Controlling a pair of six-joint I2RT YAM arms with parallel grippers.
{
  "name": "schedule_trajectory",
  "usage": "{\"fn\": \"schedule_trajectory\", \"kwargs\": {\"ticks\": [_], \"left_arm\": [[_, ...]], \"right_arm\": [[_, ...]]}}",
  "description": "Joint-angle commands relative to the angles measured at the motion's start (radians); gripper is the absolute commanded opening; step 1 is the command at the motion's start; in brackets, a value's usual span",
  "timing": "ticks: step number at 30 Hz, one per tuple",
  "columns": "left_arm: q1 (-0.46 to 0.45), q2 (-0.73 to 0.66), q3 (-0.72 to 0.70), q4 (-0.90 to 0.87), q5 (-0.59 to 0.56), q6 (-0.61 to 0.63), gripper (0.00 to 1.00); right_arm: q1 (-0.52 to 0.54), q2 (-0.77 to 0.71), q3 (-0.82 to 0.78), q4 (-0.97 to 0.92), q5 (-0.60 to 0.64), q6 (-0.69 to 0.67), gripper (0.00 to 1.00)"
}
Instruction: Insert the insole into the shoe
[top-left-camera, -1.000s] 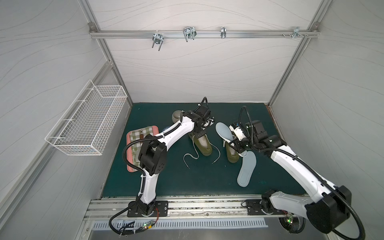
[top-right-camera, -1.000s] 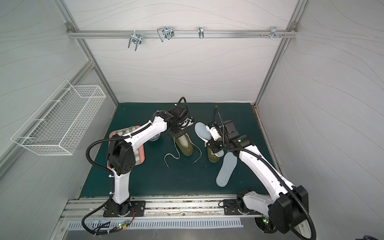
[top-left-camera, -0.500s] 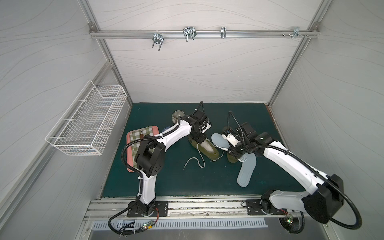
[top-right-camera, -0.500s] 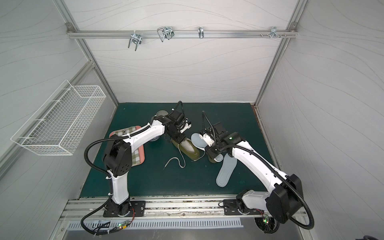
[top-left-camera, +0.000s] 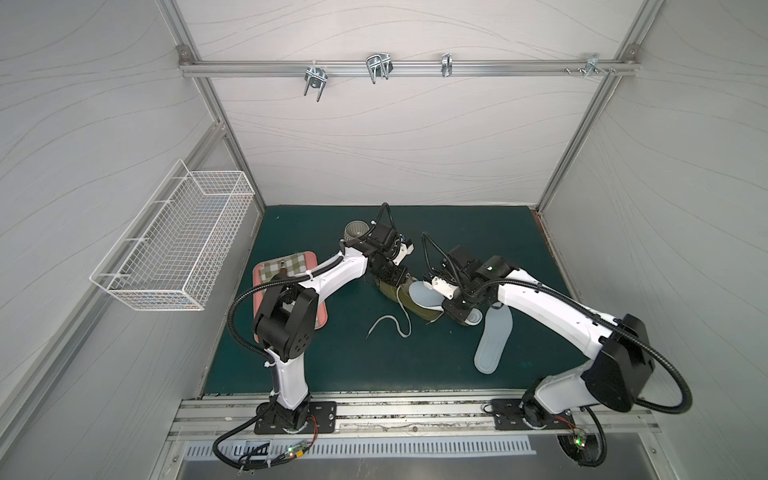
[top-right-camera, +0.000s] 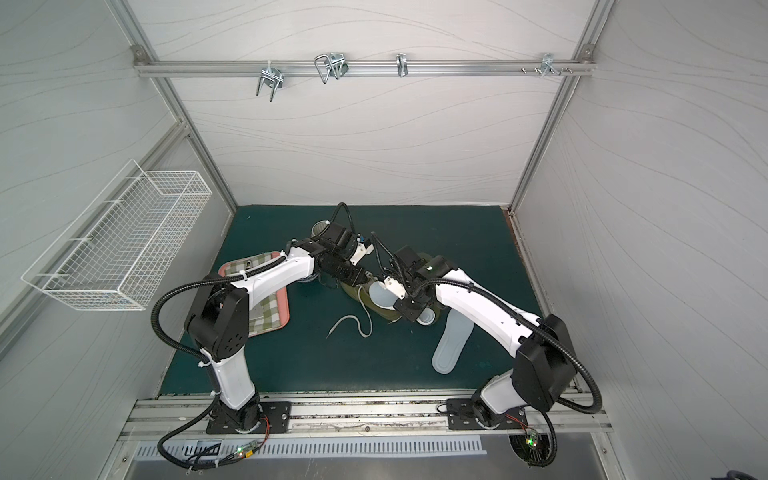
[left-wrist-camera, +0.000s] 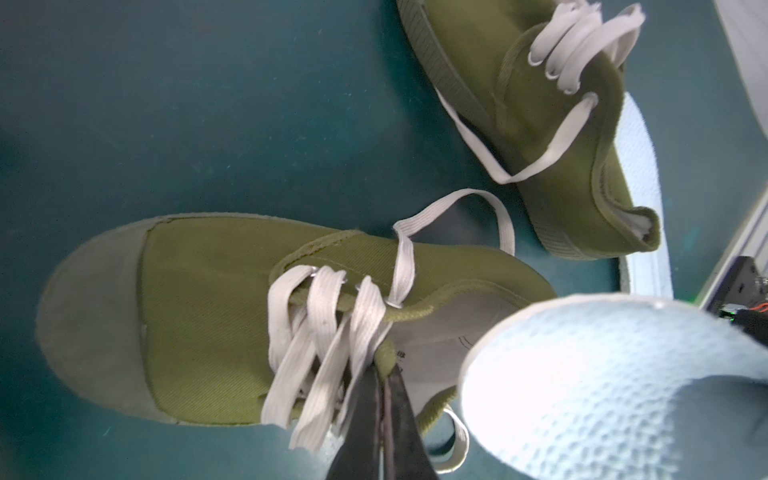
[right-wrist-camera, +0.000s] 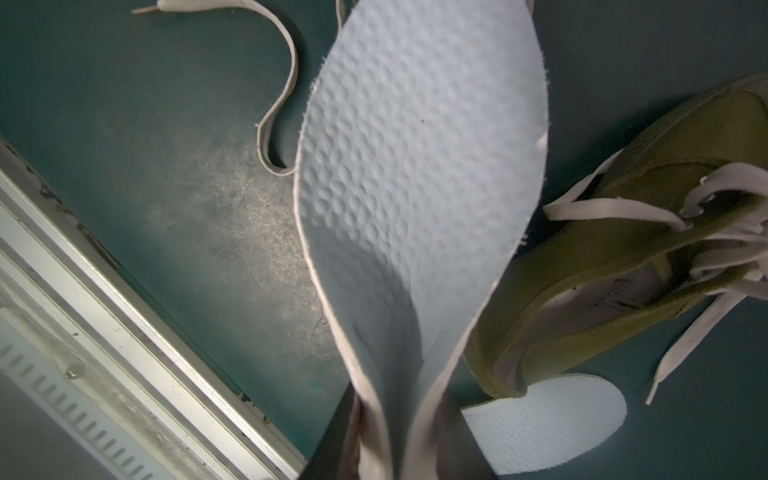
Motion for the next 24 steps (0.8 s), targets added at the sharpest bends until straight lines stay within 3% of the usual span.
{"fn": "schedule_trajectory", "kwargs": {"ticks": [1, 12, 24], "left_arm": [[0.008, -0.048, -0.011, 0.083, 0.058, -0.023, 0.00], [0.009, -0.051, -0.040, 0.079, 0.082, -0.016, 0.00], [0.046, -0.004, 0.023, 0.033, 0.187, -0.023, 0.00]], "right_arm": [[0.036, 0.030, 0.048, -0.089, 0.072, -0.047, 0.24], [0.069, 0.097, 0.086, -0.120, 0.250, -0.083, 0.19], [0.107, 0.080, 0.020, 0.038, 0.394, -0.205, 0.14]]}}
